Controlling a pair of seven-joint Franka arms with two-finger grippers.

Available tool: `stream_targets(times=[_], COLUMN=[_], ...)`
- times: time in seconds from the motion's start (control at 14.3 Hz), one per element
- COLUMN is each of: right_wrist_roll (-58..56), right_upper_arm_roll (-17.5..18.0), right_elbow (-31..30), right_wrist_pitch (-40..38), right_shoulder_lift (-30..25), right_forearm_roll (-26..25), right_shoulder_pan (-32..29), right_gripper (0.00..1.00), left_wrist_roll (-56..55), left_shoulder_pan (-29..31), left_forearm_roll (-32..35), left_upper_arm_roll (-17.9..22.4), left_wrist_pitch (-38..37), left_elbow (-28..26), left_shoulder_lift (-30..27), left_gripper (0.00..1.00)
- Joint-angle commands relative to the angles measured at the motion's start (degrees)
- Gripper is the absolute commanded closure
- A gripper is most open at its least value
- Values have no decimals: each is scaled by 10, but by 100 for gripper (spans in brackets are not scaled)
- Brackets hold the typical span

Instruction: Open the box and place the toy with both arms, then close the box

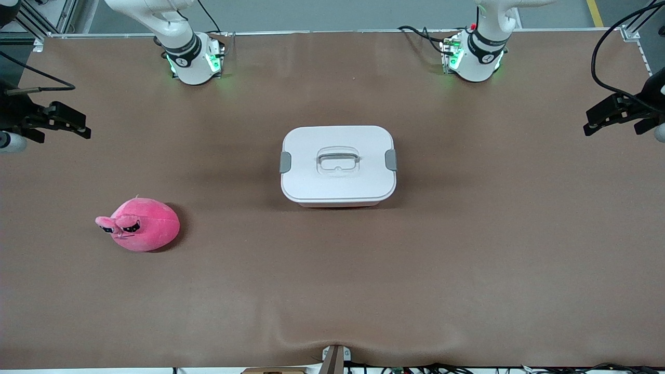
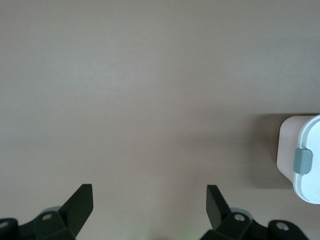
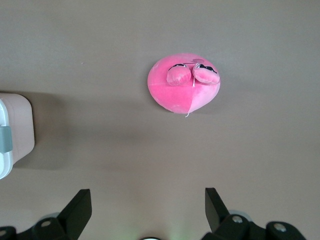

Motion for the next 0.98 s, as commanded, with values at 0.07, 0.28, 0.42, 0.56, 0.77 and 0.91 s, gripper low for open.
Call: stream_targets(times=[0.07,0.28,0.42,0.56,0.77,0.91], right_wrist_roll=[2,2,2,2,3,3], right_upper_arm_roll=[-3,-3,-2,-3,-2,-2], right_elbow=[4,4,4,4,6,6], right_wrist_pitch=[1,1,1,3,21,21], right_shoulder_lift=[1,2,2,8,30,30], right_forearm_roll=[0,1,1,1,1,1], right_shoulder_pan=[4,4,4,4,4,6], right_gripper=[0,0,0,0,0,0], left_wrist_roll=[1,0,5,6,0,1], left_shoulder_pan=[4,2,3,1,-5,-6], left_forearm_roll=[8,14,14,13,13,15], left_upper_arm_roll=[-2,-2,-2,-2,-5,-6], left_wrist_pitch=[-1,-1,-1,-1,5,6], left_elbow=[10,10,10,11,14,12], left_shoulder_lift=[4,5,7,10,12,12], left_gripper=[0,0,0,0,0,0])
